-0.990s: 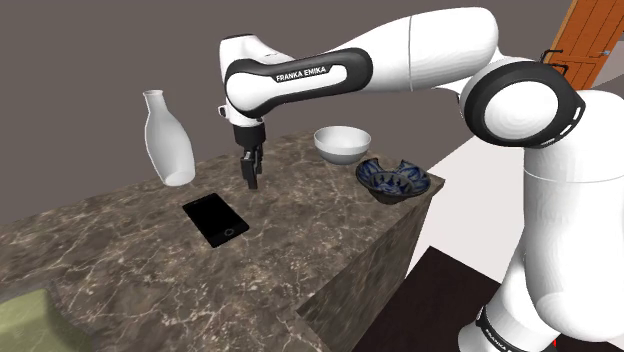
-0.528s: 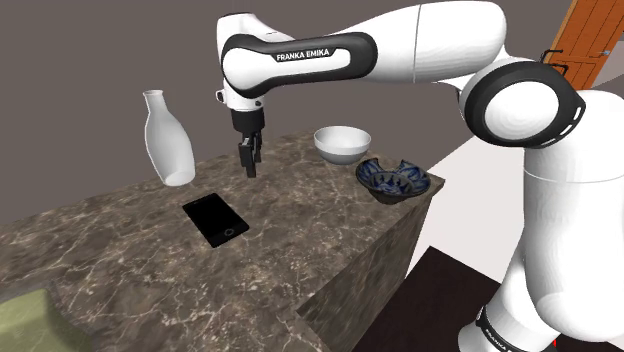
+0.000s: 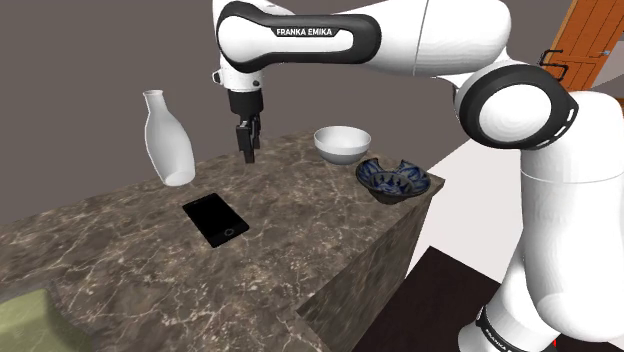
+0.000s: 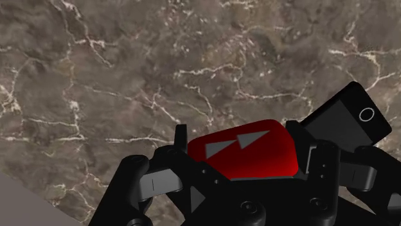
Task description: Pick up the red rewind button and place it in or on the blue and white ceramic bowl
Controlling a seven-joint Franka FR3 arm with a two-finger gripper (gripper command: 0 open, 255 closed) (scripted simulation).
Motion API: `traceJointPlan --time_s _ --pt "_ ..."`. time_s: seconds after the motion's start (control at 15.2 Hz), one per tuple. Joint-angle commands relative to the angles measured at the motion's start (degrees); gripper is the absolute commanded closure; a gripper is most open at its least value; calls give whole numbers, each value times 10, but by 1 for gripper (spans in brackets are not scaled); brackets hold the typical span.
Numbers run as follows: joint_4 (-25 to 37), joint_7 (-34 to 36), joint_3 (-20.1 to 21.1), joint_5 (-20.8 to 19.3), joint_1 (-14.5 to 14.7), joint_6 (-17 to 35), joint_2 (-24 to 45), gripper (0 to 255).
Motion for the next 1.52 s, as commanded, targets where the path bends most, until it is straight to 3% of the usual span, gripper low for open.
traceJointPlan --time_s 0.0,0.59,0.73,0.92,1.45 --pt "26 0 0 -1 1 -20 7 255" --pt "158 0 0 -7 10 -110 48 255" --pt "43 -11 -1 4 -8 -70 -27 255" --pt "-82 -31 -5 18 -29 -32 -116 255" --pt "-311 -93 -34 41 -63 11 -302 255"
